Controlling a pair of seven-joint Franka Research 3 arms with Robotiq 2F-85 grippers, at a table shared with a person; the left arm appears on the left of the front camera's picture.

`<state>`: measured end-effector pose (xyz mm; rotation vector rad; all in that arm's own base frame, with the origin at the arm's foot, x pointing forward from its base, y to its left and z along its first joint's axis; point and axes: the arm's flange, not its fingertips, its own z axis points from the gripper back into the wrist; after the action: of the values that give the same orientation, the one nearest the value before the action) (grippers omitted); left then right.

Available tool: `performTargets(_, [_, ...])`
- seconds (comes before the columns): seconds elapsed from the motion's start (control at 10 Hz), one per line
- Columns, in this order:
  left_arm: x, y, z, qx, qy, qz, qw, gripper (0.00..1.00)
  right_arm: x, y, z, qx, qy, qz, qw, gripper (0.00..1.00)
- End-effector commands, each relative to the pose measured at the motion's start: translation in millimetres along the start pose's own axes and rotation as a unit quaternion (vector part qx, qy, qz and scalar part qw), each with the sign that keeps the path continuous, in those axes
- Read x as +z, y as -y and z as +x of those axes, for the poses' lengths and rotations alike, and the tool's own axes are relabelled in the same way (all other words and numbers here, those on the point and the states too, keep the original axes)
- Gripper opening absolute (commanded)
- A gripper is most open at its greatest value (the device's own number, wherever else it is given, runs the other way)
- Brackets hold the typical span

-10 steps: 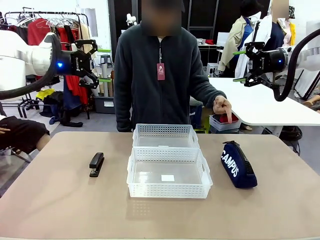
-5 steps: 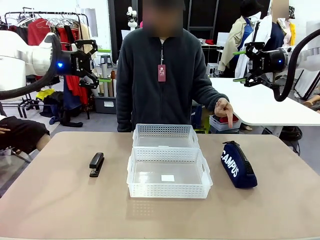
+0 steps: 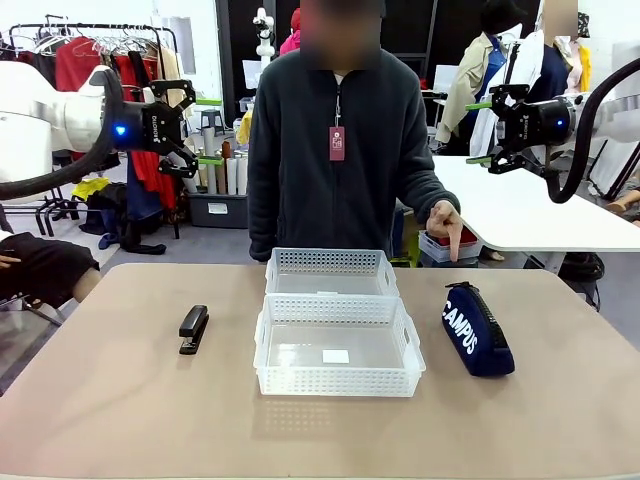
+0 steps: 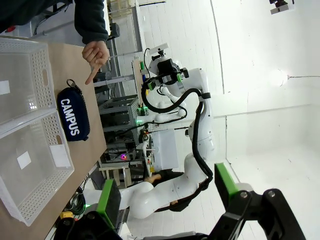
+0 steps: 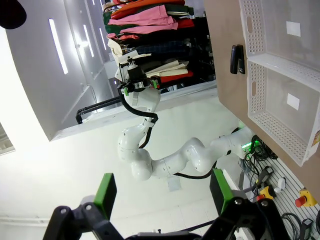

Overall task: Distribute items into two baskets.
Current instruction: Pick up the Pencil pouch that the person points to.

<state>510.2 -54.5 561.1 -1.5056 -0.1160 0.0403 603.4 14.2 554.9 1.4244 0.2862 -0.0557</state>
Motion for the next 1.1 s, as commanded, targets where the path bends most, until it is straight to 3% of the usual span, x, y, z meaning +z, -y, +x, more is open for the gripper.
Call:
performTargets(0.0, [1.4,-1.0,-1.8,0.000,0.000,0.003,1.000,1.00,0.4,-4.1,-1.7,0.004,0.001,-0.001,1.000,1.00])
performTargets(0.9, [1.4,-1.0,-1.8,0.000,0.000,0.003,1.000,1.00,0.0,0.0,0.0,0.000,0.000,0.000,1.000,1.00])
performTargets(1.0, [1.4,-1.0,-1.8,0.000,0.000,0.003,1.000,1.00,-13.3,-10.4,-17.3,0.017,-0.017,-0.065,0.998,1.00])
